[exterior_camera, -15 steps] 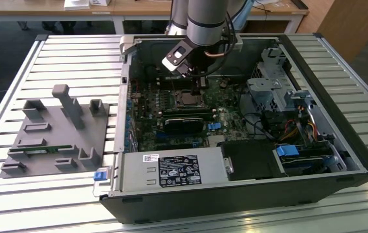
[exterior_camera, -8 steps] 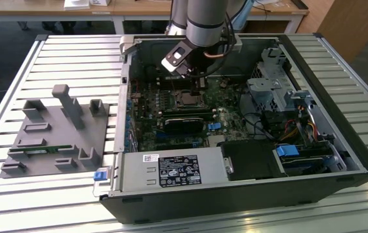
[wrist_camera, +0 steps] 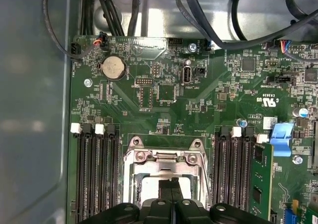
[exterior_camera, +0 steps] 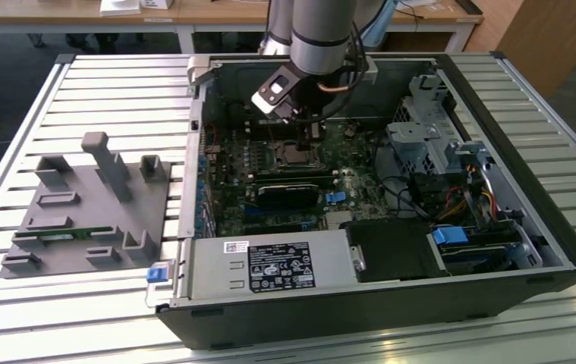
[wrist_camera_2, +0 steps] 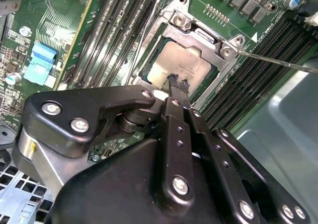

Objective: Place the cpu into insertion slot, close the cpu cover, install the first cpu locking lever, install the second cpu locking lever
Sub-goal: 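Close the cpu cover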

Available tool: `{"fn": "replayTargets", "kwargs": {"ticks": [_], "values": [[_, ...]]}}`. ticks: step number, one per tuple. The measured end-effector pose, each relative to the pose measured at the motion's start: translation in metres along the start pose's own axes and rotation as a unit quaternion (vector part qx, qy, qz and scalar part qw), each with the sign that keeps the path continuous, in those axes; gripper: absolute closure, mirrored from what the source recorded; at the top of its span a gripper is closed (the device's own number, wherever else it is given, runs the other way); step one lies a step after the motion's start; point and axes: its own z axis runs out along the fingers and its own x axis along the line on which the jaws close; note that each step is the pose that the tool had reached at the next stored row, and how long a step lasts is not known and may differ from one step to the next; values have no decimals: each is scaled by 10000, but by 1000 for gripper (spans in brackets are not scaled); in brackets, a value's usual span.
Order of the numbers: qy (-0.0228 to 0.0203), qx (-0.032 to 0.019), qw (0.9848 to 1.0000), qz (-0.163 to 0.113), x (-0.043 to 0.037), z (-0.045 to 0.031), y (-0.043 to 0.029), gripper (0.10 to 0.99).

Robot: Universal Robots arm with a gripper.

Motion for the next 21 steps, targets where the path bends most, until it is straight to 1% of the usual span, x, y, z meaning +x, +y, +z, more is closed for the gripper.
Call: {"fn": "replayTargets", "kwargs": {"ticks": [8, 21], "values": [[1, 51, 10000, 1, 0, 33, -16, 980], [1, 54, 10000, 1, 1, 40, -86, 980]]}}
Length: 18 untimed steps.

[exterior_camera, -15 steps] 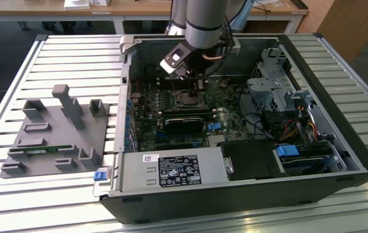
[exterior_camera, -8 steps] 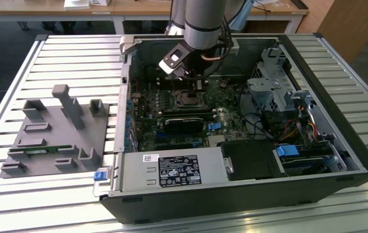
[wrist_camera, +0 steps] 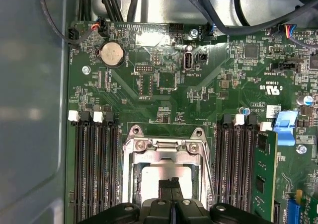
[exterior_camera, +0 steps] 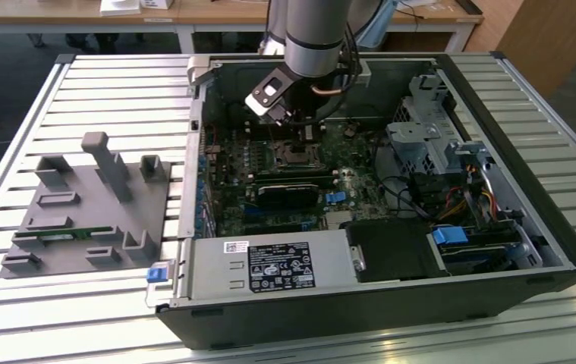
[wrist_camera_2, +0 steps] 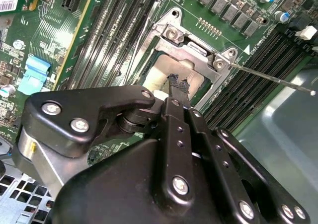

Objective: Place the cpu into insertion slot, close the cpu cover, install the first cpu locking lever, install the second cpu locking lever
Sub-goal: 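Close the cpu cover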

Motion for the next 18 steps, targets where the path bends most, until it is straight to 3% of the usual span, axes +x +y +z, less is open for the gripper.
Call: {"fn": "replayTargets", "kwargs": {"ticks": [18], "values": [[-1, -1, 10000, 0, 0, 16, -79, 980]]}}
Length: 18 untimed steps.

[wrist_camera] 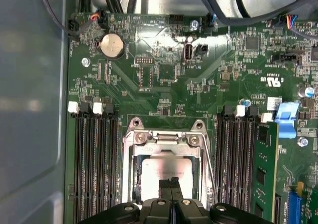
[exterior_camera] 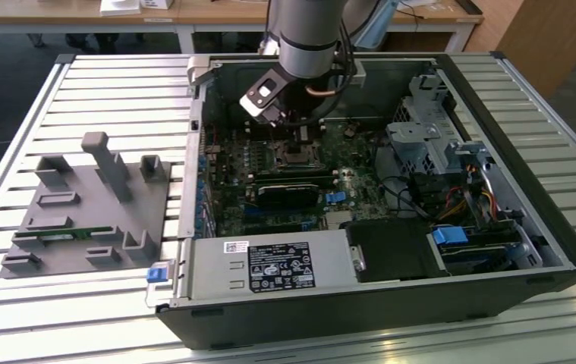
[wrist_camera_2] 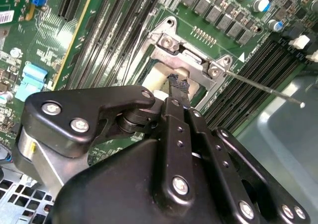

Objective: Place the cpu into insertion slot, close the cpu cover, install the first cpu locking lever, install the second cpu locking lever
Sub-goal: 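Close the cpu cover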

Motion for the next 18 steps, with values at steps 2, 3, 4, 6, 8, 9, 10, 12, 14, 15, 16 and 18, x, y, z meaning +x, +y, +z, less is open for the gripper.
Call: {"fn": "replayTargets", "kwargs": {"ticks": [2, 3, 4, 6, 8, 9, 10, 12, 14, 15, 16, 18], "values": [[0, 0, 10000, 0, 0, 9, -20, 980], [1, -1, 10000, 0, 1, 13, -30, 980], [0, -1, 10000, 0, 0, 18, -40, 980], [0, -1, 10000, 0, 0, 24, -67, 980], [1, -2, 10000, 0, 1, 31, -89, 980], [1, -3, 10000, 0, 2, 37, -98, 980], [1, -3, 10000, 0, 2, 44, -102, 980], [1, -2, 10000, -1, 1, 58, -112, 980], [1, -3, 10000, -1, 1, 75, -119, 980], [0, -2, 10000, -2, 1, 84, -119, 980], [-1, -1, 10000, -2, 0, 92, -119, 980], [-3, 0, 10000, -1, -1, 98, -120, 980]]}}
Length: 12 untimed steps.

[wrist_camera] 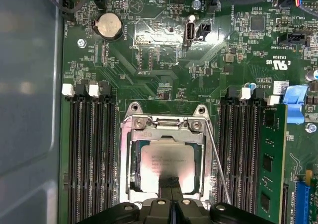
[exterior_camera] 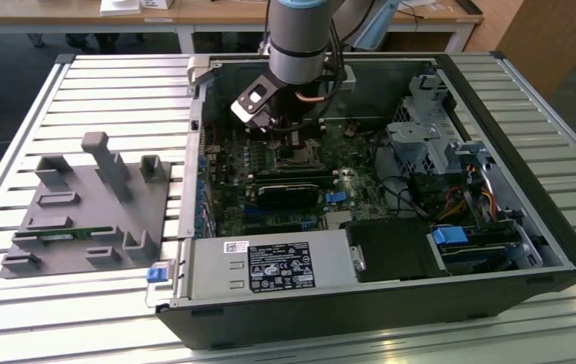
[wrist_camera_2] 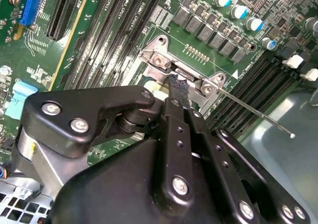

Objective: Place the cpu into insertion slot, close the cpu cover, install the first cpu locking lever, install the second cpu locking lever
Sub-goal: 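Close the cpu cover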

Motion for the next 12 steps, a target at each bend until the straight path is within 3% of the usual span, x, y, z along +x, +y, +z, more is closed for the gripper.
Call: {"fn": "replayTargets", "kwargs": {"ticks": [6, 12], "values": [[6, -3, 10000, 0, 1, 4, 21, 980], [7, -3, 10000, -1, 3, -88, 24, 980]]}}
